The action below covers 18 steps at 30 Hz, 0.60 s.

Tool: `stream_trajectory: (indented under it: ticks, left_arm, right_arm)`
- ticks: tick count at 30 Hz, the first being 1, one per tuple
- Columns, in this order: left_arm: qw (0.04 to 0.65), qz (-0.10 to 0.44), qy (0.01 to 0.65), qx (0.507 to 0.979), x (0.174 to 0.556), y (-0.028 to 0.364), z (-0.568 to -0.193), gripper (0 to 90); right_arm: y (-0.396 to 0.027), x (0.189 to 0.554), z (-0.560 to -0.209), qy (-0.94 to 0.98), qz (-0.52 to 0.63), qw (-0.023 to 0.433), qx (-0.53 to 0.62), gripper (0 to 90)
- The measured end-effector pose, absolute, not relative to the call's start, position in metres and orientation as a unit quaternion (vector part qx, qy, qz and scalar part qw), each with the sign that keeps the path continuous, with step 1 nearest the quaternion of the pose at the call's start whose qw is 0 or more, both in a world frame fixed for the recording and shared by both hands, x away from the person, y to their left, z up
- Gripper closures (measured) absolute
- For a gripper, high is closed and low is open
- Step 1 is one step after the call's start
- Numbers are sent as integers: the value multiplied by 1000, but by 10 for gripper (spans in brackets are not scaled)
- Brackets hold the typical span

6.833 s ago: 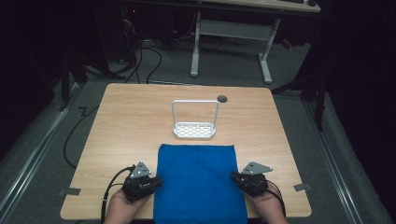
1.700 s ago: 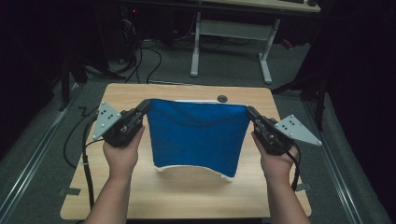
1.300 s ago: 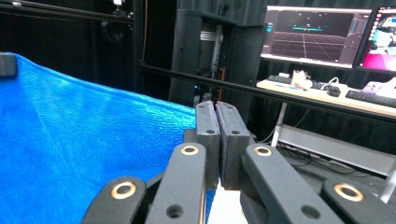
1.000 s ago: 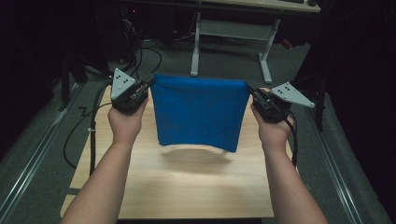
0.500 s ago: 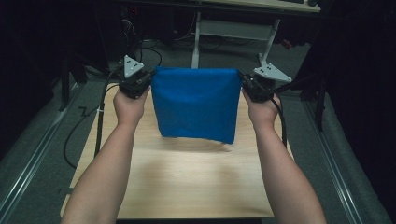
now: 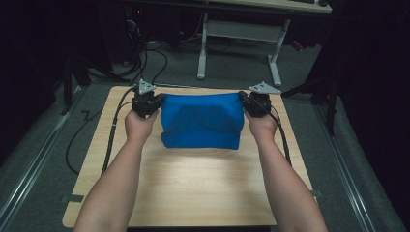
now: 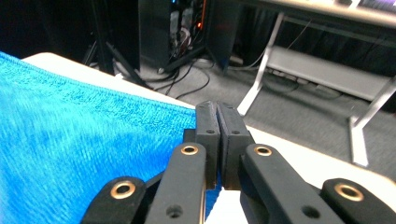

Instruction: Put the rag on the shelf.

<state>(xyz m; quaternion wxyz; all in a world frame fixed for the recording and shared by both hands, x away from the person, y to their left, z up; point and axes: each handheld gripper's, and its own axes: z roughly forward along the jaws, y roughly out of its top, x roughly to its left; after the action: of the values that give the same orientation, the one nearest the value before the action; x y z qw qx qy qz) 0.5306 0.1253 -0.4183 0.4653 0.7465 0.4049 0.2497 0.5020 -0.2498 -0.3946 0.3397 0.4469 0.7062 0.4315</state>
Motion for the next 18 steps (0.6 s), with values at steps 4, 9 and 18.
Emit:
stream_trajectory:
  ticks: [4, 9, 18]
  left_arm:
    - [460, 234, 405, 755, 527, 124, -435, 877]
    - [459, 218, 407, 759, 523, 123, -453, 877]
    - [461, 194, 409, 763, 516, 120, -474, 877]
  right_arm:
    - [-251, 500, -412, 709, 433, 322, 455, 891]
    - [-247, 496, -430, 716, 429, 309, 456, 891]
    - [-240, 492, -451, 729, 417, 296, 455, 891]
